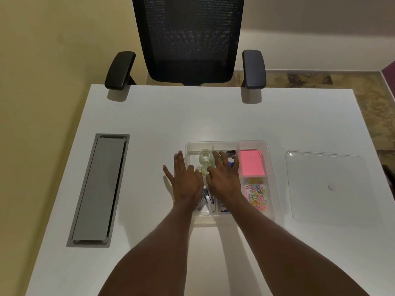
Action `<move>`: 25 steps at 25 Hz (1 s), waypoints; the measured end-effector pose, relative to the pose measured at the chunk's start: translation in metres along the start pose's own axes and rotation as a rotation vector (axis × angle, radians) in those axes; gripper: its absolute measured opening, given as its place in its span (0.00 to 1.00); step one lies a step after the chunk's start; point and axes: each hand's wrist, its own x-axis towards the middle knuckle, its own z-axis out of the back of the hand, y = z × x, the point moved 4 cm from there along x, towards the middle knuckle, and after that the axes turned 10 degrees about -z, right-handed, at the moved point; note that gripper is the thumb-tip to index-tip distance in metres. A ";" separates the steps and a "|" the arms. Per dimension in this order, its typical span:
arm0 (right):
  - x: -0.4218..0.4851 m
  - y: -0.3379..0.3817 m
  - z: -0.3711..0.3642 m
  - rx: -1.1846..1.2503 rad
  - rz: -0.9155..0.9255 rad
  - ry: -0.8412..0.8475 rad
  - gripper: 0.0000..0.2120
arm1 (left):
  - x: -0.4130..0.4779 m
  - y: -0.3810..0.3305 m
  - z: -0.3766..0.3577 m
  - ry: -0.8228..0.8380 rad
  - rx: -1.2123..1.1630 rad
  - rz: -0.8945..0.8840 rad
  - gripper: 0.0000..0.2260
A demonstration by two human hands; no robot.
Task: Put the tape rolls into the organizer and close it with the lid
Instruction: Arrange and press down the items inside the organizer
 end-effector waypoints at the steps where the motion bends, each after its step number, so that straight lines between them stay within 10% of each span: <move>1: -0.002 0.001 -0.002 0.027 -0.003 -0.003 0.16 | -0.001 -0.001 -0.002 0.003 -0.005 0.003 0.19; 25: -0.015 -0.016 -0.017 0.093 -0.059 0.047 0.17 | -0.006 -0.005 -0.002 -0.012 -0.180 0.075 0.17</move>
